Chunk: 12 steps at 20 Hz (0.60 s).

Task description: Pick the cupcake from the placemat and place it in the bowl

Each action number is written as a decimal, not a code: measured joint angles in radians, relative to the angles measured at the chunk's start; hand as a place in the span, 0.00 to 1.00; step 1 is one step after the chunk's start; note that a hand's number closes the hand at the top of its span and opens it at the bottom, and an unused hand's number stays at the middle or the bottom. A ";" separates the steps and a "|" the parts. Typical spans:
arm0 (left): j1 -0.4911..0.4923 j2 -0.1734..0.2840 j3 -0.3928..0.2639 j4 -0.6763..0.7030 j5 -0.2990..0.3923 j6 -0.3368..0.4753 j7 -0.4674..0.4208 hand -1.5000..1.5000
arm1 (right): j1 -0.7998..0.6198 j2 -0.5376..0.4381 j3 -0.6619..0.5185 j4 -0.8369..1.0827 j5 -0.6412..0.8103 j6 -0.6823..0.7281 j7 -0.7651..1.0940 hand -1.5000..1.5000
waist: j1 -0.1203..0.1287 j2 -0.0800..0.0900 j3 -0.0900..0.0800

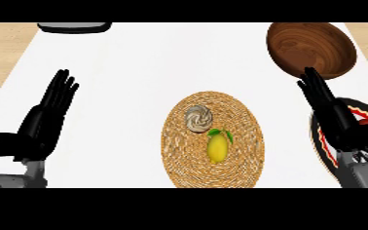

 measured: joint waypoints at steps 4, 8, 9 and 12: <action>-0.014 0.028 0.024 0.003 -0.040 0.038 0.034 0.50 | -0.057 0.025 0.027 -0.123 0.110 -0.148 0.050 1.00 | -0.014 0.000 -0.011; -0.026 0.062 0.045 0.032 -0.077 0.070 0.055 0.50 | -0.087 -0.074 0.060 -0.142 0.308 -0.266 0.149 0.00 | -0.039 0.001 -0.035; -0.025 0.067 0.048 0.035 -0.082 0.077 0.062 0.50 | -0.066 -0.090 0.063 -0.124 0.350 -0.304 0.194 0.00 | -0.052 0.000 -0.035; -0.012 0.076 0.056 0.046 -0.093 0.097 0.076 0.50 | -0.002 -0.070 0.083 -0.123 0.464 -0.456 0.304 0.00 | -0.078 -0.009 -0.033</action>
